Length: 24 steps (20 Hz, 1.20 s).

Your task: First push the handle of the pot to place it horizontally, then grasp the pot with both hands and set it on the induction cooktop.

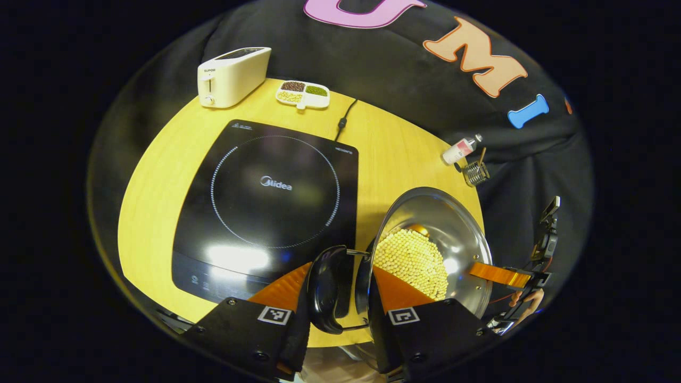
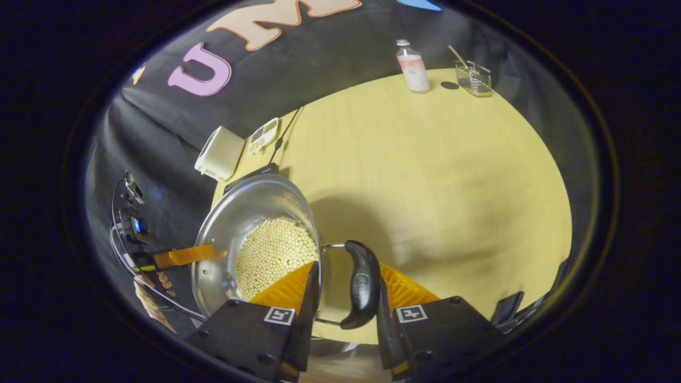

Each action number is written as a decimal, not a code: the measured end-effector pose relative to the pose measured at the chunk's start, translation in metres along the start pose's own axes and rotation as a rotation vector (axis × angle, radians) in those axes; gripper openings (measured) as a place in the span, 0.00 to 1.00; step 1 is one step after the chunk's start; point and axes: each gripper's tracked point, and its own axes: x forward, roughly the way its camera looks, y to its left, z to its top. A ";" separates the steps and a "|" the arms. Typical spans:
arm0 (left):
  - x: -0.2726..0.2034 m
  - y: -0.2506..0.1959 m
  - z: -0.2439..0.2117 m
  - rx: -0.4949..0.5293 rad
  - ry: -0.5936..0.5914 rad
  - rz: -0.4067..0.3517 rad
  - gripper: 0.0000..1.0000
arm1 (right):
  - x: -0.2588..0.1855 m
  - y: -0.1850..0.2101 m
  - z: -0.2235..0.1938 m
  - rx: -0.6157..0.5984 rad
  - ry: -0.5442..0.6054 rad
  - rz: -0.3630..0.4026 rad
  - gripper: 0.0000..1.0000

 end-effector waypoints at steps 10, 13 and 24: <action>0.006 0.086 0.048 0.035 0.002 -0.052 0.52 | 0.037 0.095 0.000 0.026 -0.048 -0.057 0.47; 0.005 0.114 0.062 0.043 -0.006 -0.043 0.52 | 0.054 0.121 0.001 0.027 -0.048 -0.060 0.47; 0.019 0.169 0.092 0.035 -0.092 0.001 0.52 | 0.115 0.160 0.020 0.019 -0.065 -0.085 0.47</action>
